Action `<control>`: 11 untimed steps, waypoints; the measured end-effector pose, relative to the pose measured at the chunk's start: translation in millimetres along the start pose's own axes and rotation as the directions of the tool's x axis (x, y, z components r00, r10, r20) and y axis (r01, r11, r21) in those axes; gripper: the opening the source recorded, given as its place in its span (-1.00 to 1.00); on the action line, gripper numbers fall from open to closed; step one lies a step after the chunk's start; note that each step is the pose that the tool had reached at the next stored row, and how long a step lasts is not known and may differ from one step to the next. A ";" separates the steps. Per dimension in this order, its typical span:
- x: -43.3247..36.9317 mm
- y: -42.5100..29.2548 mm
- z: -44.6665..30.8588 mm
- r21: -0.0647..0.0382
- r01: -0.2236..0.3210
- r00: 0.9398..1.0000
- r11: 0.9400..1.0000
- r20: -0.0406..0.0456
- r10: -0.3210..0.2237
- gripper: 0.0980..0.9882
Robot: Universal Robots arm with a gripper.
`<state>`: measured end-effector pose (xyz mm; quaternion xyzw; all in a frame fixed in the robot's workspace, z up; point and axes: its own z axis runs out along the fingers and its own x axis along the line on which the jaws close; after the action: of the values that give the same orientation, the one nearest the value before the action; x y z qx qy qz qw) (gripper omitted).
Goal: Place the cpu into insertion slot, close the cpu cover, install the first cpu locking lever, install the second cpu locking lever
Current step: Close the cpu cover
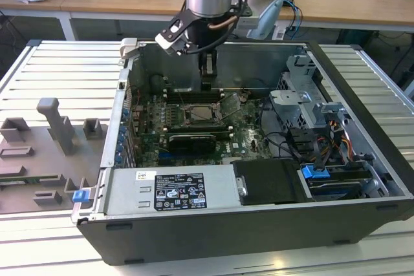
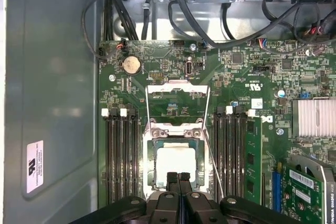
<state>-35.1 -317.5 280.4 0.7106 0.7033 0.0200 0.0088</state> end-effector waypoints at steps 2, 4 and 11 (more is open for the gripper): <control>0.1 0.1 -3.2 0.000 0.000 1.000 1.000 0.000 0.000 -0.98; 0.2 0.3 -7.2 0.000 0.000 1.000 1.000 0.000 0.000 -0.98; 0.7 7.8 -17.5 0.000 0.000 1.000 1.000 0.000 0.000 -0.98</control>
<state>-28.1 -317.2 298.2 0.7106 0.7032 0.0198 0.0088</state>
